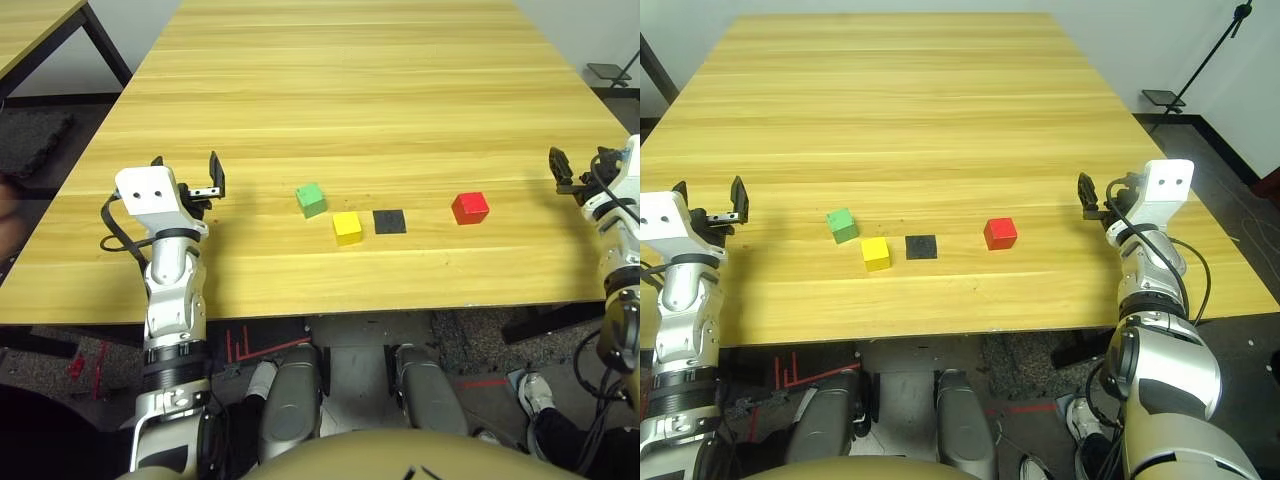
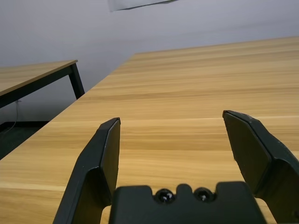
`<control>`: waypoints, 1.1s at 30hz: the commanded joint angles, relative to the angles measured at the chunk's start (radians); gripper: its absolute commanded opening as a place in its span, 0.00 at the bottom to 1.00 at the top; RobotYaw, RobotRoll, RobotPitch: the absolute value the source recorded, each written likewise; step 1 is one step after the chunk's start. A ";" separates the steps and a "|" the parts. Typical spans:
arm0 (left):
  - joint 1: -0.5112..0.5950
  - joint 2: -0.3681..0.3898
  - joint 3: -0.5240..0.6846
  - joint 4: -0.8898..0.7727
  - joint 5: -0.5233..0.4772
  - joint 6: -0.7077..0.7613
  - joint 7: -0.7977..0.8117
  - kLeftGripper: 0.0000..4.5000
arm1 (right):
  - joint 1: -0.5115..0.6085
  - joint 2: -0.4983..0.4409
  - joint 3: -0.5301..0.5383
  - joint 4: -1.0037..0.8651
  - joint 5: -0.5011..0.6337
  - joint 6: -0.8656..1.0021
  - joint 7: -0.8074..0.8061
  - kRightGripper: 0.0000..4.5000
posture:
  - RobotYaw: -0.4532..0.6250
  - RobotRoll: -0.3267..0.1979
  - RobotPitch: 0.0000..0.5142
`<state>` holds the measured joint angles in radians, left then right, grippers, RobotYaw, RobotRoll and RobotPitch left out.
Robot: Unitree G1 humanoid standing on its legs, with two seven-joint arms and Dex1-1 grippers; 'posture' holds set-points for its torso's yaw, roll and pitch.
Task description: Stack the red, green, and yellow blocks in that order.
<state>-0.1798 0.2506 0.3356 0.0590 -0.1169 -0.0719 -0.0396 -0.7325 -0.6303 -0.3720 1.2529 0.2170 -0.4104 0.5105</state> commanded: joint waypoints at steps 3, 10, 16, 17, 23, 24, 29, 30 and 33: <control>0.078 -0.022 0.016 -0.033 0.004 0.017 0.039 0.99 | -0.008 -0.032 -0.017 0.020 0.001 0.029 -0.032 1.00 | 0.62 0.33 0.21; 0.021 0.080 -0.041 -0.194 -0.192 0.177 -0.204 0.99 | -0.144 -0.045 0.042 -0.010 -0.007 0.191 0.231 1.00 | 0.62 0.33 0.19; -0.082 0.307 -0.171 -0.319 -0.367 0.405 -0.560 0.99 | -0.259 -0.086 0.242 -0.086 -0.101 0.397 0.715 1.00 | 0.65 0.28 0.18; -0.105 0.346 -0.202 -0.333 -0.385 0.437 -0.620 0.99 | -0.276 -0.093 0.294 -0.102 -0.130 0.401 0.811 1.00 | 0.65 0.28 0.18; -0.189 0.407 -0.300 -0.332 -0.410 0.529 -0.755 0.99 | -0.354 -0.084 0.465 -0.099 -0.248 0.349 1.058 1.00 | 0.68 0.27 0.17; -0.200 0.409 -0.318 -0.336 -0.404 0.536 -0.769 0.99 | -0.365 -0.083 0.493 -0.093 -0.267 0.325 1.082 1.00 | 0.69 0.26 0.16; -0.228 0.399 -0.360 -0.360 -0.397 0.572 -0.785 0.99 | -0.410 -0.075 0.615 -0.044 -0.342 0.192 1.104 1.00 | 0.71 0.25 0.17; -0.229 0.398 -0.365 -0.363 -0.394 0.576 -0.785 0.99 | -0.418 -0.069 0.626 -0.034 -0.347 0.177 1.104 1.00 | 0.72 0.25 0.17; -0.231 0.391 -0.378 -0.377 -0.385 0.588 -0.775 0.99 | -0.436 -0.051 0.655 -0.006 -0.371 0.134 1.104 1.00 | 0.74 0.25 0.17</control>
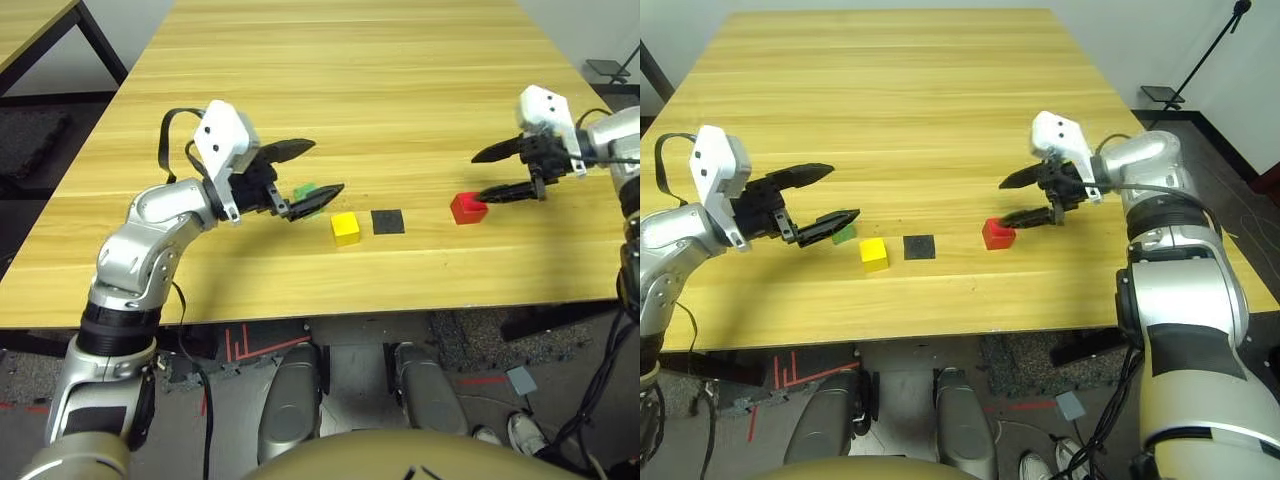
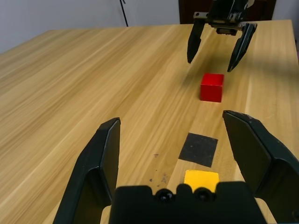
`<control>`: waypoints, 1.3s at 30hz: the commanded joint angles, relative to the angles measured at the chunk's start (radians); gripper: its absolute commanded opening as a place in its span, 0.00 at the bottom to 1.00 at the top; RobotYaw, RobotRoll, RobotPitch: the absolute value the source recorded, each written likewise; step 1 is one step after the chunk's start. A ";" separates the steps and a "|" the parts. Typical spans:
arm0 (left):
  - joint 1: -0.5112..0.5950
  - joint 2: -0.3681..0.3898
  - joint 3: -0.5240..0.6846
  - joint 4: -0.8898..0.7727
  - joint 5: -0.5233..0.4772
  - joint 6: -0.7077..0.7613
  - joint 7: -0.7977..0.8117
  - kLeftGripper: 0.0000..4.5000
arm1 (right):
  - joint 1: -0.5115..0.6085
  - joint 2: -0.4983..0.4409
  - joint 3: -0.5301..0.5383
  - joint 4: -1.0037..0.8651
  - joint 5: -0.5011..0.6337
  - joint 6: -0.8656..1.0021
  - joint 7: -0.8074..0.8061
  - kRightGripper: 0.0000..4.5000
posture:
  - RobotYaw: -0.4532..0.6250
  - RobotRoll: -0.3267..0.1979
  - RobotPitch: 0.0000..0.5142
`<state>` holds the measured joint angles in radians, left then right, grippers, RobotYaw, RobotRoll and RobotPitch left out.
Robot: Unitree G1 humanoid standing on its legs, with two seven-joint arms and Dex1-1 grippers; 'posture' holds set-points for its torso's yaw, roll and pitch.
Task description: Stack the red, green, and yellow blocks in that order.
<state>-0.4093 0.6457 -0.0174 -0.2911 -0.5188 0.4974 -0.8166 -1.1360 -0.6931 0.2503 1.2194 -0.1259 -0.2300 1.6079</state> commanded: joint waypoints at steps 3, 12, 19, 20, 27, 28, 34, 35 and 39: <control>0.006 -0.002 -0.026 -0.042 0.018 0.034 0.011 0.99 | -0.039 0.025 0.056 0.047 -0.067 -0.100 0.007 1.00 | 0.75 0.25 0.17; 0.048 0.012 -0.008 -0.088 0.021 0.079 0.033 1.00 | -0.038 0.060 0.096 0.087 -0.173 -0.190 -0.061 0.82 | 0.79 0.25 0.20; 0.071 0.005 -0.002 -0.142 0.015 0.121 0.072 1.00 | -0.048 0.121 0.075 0.090 -0.188 -0.177 -0.135 0.46 | 0.83 0.25 0.20; 0.073 0.006 -0.001 -0.145 0.015 0.124 0.075 1.00 | -0.057 0.138 0.056 0.083 -0.165 -0.143 -0.111 0.46 | 0.83 0.25 0.20; 0.080 -0.007 -0.007 -0.167 0.011 0.162 0.108 1.00 | -0.094 0.252 0.027 -0.095 -0.102 0.143 -0.029 0.46 | 0.84 0.20 0.20; 0.077 -0.013 -0.010 -0.164 0.015 0.156 0.112 1.00 | -0.085 0.265 0.057 -0.152 -0.133 0.197 -0.046 0.46 | 0.84 0.19 0.20; 0.061 -0.037 -0.013 -0.143 0.034 0.152 0.138 1.00 | 0.003 0.291 0.180 -0.458 -0.217 0.437 -0.057 0.46 | 0.87 0.15 0.20; 0.060 -0.038 -0.011 -0.140 0.038 0.150 0.142 1.00 | 0.015 0.293 0.193 -0.489 -0.223 0.459 -0.060 0.46 | 0.88 0.14 0.21; 0.055 -0.051 -0.003 -0.129 0.051 0.135 0.159 1.00 | 0.038 0.314 0.232 -0.538 -0.233 0.505 -0.080 0.46 | 0.89 0.13 0.20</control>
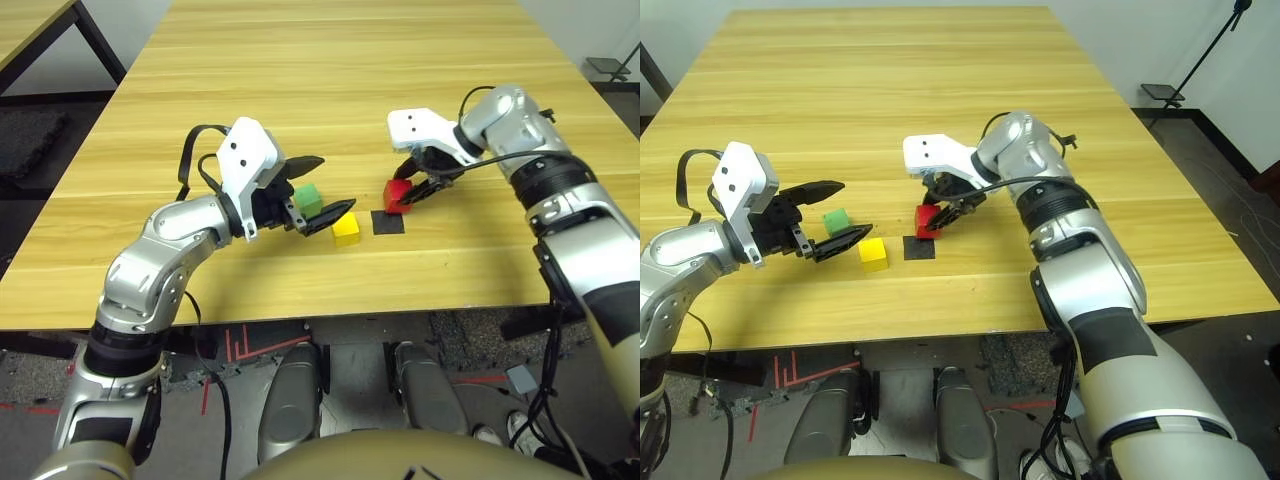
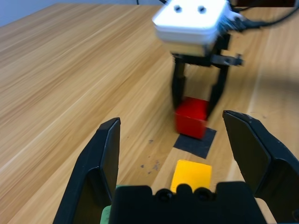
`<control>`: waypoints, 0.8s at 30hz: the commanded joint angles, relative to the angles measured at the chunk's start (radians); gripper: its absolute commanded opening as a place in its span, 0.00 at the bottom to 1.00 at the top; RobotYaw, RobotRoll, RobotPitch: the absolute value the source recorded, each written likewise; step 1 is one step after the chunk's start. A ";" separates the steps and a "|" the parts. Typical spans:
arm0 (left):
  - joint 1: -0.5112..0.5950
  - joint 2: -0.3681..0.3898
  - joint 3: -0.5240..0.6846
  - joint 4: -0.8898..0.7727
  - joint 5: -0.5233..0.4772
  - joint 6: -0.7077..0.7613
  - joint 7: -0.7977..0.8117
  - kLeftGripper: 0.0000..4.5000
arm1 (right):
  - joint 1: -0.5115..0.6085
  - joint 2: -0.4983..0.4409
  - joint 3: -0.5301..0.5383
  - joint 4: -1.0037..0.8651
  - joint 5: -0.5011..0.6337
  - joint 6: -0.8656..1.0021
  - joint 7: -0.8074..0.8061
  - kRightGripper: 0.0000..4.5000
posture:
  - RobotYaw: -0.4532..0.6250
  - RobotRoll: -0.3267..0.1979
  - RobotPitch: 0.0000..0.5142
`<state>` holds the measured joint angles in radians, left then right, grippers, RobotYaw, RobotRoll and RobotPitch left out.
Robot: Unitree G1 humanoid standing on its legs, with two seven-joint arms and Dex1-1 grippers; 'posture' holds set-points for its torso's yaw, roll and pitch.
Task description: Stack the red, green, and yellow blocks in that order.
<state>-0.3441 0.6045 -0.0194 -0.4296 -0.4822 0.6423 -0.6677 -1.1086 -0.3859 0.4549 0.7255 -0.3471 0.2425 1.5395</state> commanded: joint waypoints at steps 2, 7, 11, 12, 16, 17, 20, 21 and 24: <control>-0.010 -0.015 0.000 0.005 0.017 -0.008 0.019 1.00 | 0.011 0.018 0.042 -0.049 -0.018 0.061 -0.025 0.46 | 0.89 0.13 0.21; -0.003 -0.026 0.003 -0.010 0.016 -0.004 0.037 1.00 | 0.024 0.035 0.047 -0.047 -0.002 0.063 -0.056 0.46 | 0.91 0.13 0.22; 0.005 -0.021 0.010 -0.017 0.014 0.003 0.046 1.00 | 0.035 0.040 0.055 -0.067 0.006 0.079 -0.050 0.46 | 0.91 0.13 0.23; 0.006 -0.019 0.013 -0.017 0.014 0.002 0.045 1.00 | 0.039 0.040 0.056 -0.076 0.010 0.084 -0.045 0.46 | 0.91 0.13 0.23; 0.006 -0.013 0.015 -0.013 0.014 0.001 0.046 1.00 | 0.049 0.036 0.063 -0.114 0.015 0.112 -0.033 0.46 | 0.91 0.13 0.23; 0.005 -0.013 0.015 -0.011 0.015 0.000 0.046 1.00 | 0.052 0.035 0.064 -0.124 0.018 0.119 -0.031 0.46 | 0.91 0.13 0.23; 0.003 -0.014 0.014 -0.006 0.016 -0.002 0.046 1.00 | 0.063 0.026 0.073 -0.151 0.022 0.138 -0.021 0.46 | 0.91 0.13 0.23; 0.001 -0.015 0.014 -0.003 0.017 -0.003 0.046 1.00 | 0.067 0.022 0.075 -0.158 0.023 0.141 -0.018 0.46 | 0.91 0.13 0.23; -0.002 -0.015 0.014 0.004 0.017 -0.005 0.044 1.00 | 0.077 0.014 0.080 -0.171 0.023 0.144 -0.020 0.46 | 0.91 0.14 0.23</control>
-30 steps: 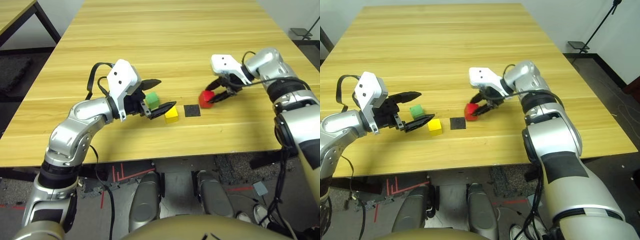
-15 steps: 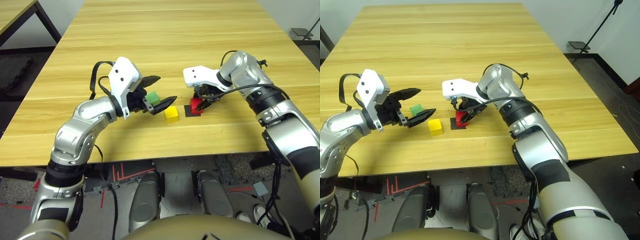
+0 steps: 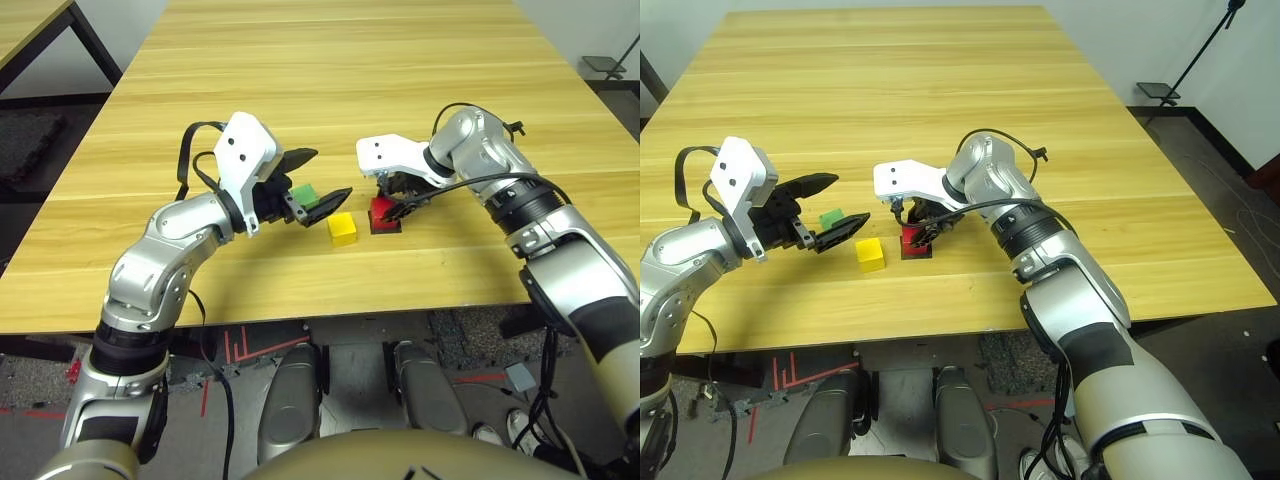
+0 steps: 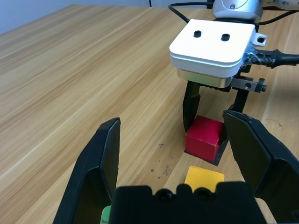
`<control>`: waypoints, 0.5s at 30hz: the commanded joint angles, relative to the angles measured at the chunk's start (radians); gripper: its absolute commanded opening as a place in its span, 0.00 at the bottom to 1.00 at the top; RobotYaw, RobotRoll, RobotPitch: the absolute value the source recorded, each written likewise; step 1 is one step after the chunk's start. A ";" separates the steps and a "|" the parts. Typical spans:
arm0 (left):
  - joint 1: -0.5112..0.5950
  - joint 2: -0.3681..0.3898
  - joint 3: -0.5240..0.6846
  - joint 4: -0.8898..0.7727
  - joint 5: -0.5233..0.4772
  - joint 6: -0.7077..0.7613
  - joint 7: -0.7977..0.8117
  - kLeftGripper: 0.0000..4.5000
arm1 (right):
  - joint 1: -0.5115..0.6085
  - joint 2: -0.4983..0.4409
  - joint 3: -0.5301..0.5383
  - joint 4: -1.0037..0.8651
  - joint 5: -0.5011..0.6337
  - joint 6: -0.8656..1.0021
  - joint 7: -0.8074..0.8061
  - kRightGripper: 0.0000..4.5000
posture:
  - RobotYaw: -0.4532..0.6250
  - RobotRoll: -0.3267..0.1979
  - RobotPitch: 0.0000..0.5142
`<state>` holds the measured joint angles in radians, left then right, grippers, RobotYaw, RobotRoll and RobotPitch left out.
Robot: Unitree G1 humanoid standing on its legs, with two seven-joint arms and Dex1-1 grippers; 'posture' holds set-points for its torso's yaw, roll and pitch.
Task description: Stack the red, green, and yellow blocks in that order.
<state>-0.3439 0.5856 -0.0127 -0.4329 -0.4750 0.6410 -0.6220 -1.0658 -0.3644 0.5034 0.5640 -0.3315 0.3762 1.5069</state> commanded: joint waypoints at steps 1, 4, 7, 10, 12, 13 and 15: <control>-0.003 0.005 0.008 0.010 0.010 -0.004 -0.003 1.00 | 0.038 -0.009 0.031 -0.010 0.007 0.009 0.007 0.46 | 0.90 0.14 0.23; -0.005 0.012 0.011 0.017 0.012 -0.007 -0.009 1.00 | 0.045 -0.013 0.027 -0.009 0.008 0.005 -0.001 0.46 | 0.90 0.14 0.22; -0.006 0.017 0.011 0.023 0.014 -0.009 -0.015 1.00 | 0.047 -0.021 0.024 -0.009 0.010 -0.007 -0.002 0.46 | 0.89 0.15 0.21; -0.013 0.017 0.010 0.034 0.014 -0.011 -0.019 1.00 | 0.049 -0.028 0.011 -0.012 0.020 -0.001 -0.007 0.68 | 0.88 0.16 0.20; -0.024 0.017 0.009 0.049 0.014 -0.010 -0.024 1.00 | 0.050 -0.033 -0.034 -0.025 0.062 -0.013 -0.008 0.84 | 0.87 0.17 0.20; -0.028 0.018 0.008 0.059 0.016 -0.012 -0.029 1.00 | 0.048 -0.041 -0.067 -0.034 0.093 -0.014 -0.007 0.91 | 0.86 0.18 0.19; -0.031 0.023 0.010 0.076 0.019 -0.020 -0.040 1.00 | 0.043 -0.055 -0.111 -0.045 0.141 -0.019 -0.011 0.99 | 0.85 0.19 0.19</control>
<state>-0.3741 0.5987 -0.0015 -0.3743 -0.4721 0.6352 -0.6478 -1.0139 -0.4015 0.4381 0.5417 -0.2352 0.3682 1.5011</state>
